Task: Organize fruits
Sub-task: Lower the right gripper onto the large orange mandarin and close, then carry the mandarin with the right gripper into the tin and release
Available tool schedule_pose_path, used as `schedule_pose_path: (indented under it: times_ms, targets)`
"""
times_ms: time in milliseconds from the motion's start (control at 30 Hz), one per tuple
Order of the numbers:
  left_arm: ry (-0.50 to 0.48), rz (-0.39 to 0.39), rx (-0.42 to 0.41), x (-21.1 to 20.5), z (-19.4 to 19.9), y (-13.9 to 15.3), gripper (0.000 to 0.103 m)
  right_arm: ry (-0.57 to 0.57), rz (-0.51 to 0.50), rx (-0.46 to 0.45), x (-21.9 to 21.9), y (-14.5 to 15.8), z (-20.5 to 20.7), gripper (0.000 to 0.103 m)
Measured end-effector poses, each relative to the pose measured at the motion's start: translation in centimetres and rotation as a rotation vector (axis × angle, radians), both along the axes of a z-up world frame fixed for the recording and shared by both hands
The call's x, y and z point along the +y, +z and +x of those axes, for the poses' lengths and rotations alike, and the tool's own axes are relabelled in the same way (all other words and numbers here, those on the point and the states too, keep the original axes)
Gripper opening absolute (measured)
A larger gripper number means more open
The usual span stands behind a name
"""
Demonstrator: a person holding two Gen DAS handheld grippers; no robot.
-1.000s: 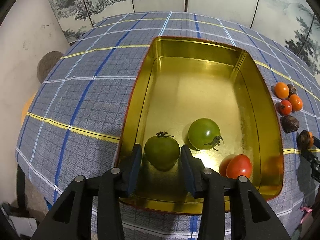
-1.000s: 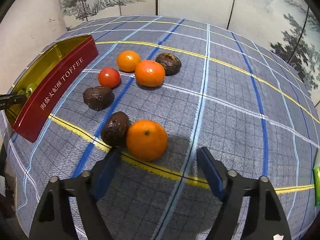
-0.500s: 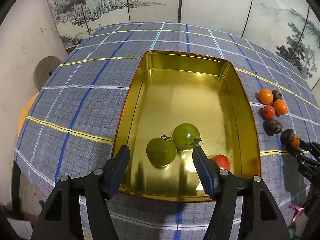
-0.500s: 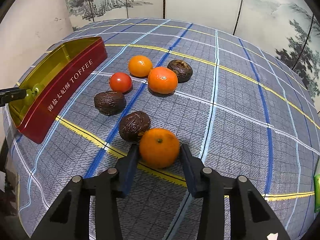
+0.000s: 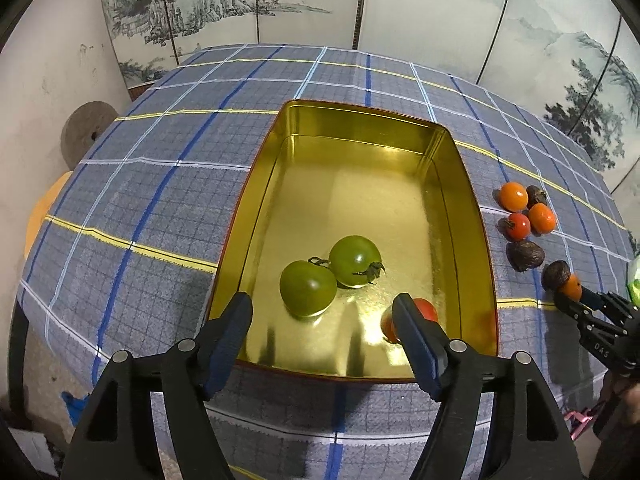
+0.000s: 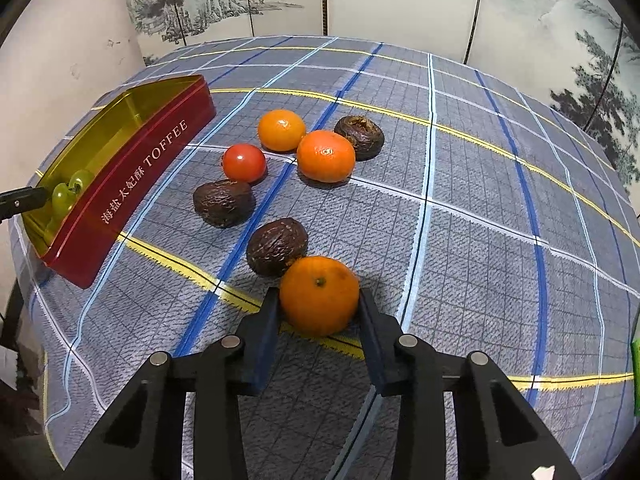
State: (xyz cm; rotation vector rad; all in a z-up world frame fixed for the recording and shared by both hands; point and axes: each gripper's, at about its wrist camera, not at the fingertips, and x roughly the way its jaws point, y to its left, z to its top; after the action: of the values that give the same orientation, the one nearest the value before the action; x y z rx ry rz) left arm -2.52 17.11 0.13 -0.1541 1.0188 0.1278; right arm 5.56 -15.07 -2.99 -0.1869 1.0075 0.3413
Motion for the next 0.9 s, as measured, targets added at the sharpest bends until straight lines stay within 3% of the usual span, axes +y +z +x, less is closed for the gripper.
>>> schedule_pose_path:
  times_ms: [433, 700, 900]
  targets:
    - [0.029, -0.034, -0.041, 0.9, -1.1, 0.8, 0.083, 0.028, 0.042, -0.047, 1.0, 3.5, -0.7, 0.034]
    - [0.103, -0.076, -0.092, 3.1, -2.7, 1.7, 0.084, 0.204, 0.117, -0.069, 8.0, 6.2, -0.9, 0.034]
    - [0.177, -0.082, -0.103, 5.5, -3.6, 2.1, 0.084, 0.344, 0.133, -0.062, 13.7, 6.4, -1.5, 0.034]
